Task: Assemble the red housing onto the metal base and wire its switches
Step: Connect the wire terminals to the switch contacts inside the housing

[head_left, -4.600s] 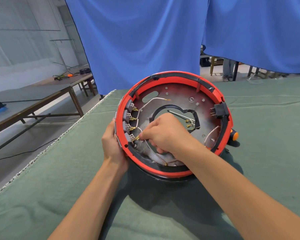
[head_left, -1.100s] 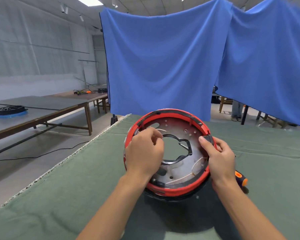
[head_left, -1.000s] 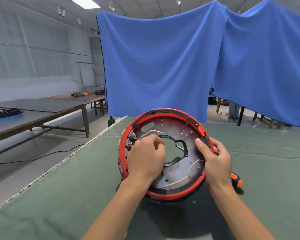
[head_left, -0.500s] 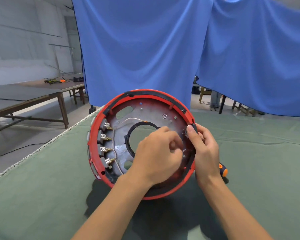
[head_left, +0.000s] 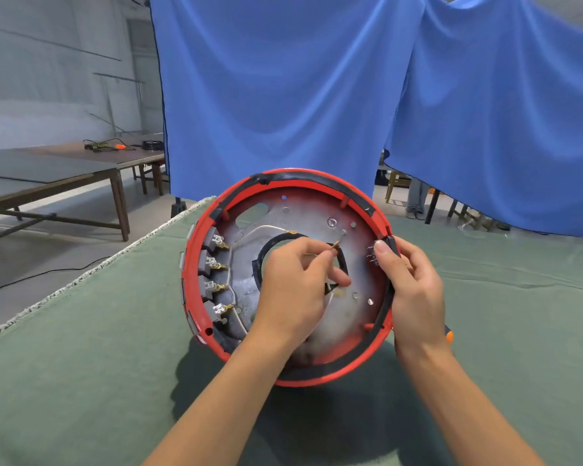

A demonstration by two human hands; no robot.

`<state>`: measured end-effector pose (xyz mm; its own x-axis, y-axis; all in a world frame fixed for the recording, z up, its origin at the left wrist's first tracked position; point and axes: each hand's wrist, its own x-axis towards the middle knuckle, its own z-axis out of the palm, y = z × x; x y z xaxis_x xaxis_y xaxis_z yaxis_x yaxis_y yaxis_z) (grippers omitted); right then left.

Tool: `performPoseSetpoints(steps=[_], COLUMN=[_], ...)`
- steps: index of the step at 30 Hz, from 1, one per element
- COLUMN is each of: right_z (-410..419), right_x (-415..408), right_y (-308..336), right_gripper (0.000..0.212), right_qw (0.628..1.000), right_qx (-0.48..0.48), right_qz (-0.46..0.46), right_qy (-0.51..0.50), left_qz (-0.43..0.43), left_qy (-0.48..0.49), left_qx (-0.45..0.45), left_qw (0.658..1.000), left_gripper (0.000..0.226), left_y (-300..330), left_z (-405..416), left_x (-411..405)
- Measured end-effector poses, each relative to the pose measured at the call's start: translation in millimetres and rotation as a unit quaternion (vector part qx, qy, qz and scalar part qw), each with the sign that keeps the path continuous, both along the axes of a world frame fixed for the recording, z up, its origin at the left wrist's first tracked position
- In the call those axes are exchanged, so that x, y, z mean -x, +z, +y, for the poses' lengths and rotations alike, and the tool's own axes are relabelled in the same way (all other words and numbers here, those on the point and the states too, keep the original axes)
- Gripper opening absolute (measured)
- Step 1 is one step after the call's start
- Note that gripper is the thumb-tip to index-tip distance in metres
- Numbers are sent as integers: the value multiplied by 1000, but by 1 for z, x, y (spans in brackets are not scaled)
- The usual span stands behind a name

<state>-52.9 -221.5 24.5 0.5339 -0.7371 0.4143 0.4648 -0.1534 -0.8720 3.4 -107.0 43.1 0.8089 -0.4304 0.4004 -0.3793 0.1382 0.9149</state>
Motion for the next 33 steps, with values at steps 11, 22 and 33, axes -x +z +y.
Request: performPoseSetpoints(steps=[11, 22, 33], right_z=[-1, -1, -1], right_x=[-1, -1, 0], right_y=[-2, -2, -2], right_gripper=[13, 16, 15], right_qw=[1000, 1000, 1000], right_qx=[0, 5, 10], right_qz=[4, 8, 4], right_qy=[-21, -25, -4], left_qz=[222, 260, -65], left_qy=[-105, -134, 11], left_qx=[59, 72, -16], left_qw=[968, 954, 998], left_gripper=[22, 20, 6], left_y=[12, 11, -12], left_z=[9, 12, -7], left_x=[-4, -8, 4])
